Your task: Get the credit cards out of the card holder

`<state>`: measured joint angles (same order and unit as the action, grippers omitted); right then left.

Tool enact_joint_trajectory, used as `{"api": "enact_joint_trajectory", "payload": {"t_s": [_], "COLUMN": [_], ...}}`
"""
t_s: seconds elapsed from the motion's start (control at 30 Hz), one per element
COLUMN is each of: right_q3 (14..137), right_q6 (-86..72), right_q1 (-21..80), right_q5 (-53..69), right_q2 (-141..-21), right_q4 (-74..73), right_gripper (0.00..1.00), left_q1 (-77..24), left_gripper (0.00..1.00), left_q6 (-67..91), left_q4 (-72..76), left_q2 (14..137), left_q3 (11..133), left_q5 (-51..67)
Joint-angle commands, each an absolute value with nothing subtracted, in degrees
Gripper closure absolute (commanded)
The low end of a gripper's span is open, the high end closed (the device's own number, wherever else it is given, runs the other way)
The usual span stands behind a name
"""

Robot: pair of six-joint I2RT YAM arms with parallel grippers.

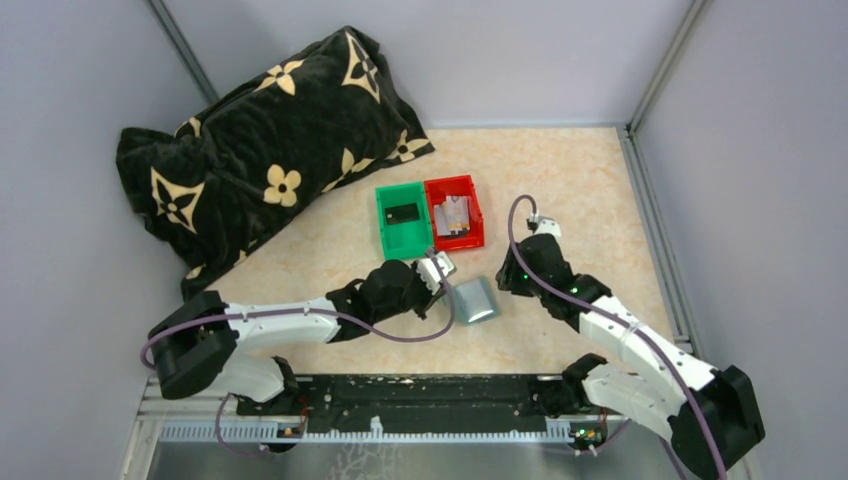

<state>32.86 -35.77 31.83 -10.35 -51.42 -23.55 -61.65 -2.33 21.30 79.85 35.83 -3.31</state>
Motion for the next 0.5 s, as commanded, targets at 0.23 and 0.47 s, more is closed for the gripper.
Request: {"api": "enact_joint_trajectory", "payload": {"t_s": [0.23, 0.47], "right_q3": [32.0, 30.6], "right_q6": [-35.7, -37.9], "right_q1": [37.1, 40.4], "right_q5": [-8.7, -8.9], "right_q2": [-60.1, -62.4], "right_q4": [-13.7, -11.0], "right_gripper": [0.73, 0.51], "left_q1": [-61.9, -61.9], "left_gripper": [0.87, 0.72], "left_q6": [5.1, 13.0], "left_q4": [15.1, 9.1], "left_q2": [79.2, 82.1], "left_q3": [33.7, 35.3], "left_q5": [-13.0, -19.1]}}
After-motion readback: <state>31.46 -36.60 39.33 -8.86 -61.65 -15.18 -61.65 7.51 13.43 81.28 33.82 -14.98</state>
